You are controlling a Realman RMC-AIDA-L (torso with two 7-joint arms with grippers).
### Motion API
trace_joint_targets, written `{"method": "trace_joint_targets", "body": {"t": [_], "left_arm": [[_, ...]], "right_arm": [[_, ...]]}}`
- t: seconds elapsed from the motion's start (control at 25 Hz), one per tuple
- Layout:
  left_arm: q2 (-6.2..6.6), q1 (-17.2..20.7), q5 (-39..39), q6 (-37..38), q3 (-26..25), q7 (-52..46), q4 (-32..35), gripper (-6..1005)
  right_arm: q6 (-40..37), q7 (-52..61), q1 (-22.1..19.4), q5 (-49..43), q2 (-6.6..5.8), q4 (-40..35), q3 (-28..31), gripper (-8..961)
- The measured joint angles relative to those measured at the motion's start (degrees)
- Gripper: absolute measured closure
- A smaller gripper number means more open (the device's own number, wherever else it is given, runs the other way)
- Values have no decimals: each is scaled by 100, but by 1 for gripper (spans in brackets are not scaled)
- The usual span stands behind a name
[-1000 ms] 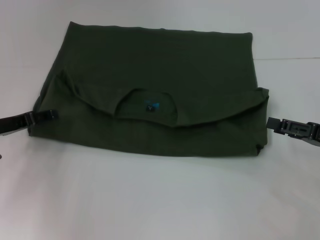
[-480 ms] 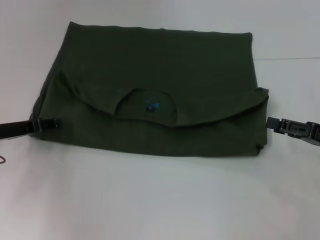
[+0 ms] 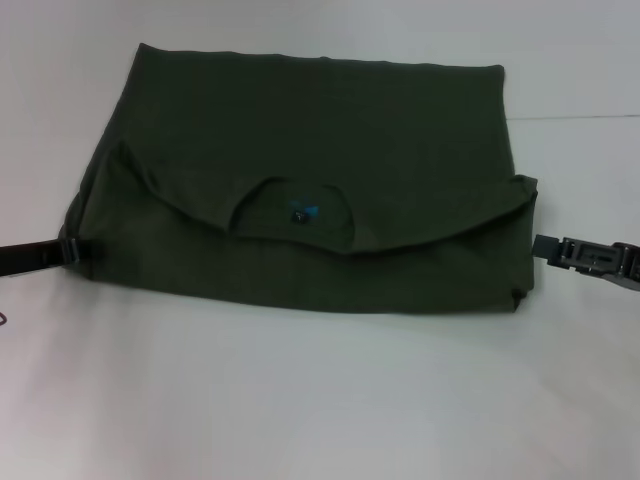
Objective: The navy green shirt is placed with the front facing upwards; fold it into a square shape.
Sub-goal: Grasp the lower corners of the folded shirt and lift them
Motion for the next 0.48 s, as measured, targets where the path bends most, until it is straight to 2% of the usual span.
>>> {"method": "trace_joint_targets", "body": {"t": [0.2, 0.32, 0.48], "left_arm": [[0, -10, 8, -8, 0, 98, -10, 916], [0, -19, 9, -7, -1, 84, 2, 929], [0, -26, 3, 0, -3, 76, 9, 946]], "right_arm": [[-56, 805, 91, -231, -160, -401, -511, 277], [-139, 1637, 178, -660, -230, -874, -580, 277], [-138, 2159, 340, -1193, -216, -1088, -584, 277]]}}
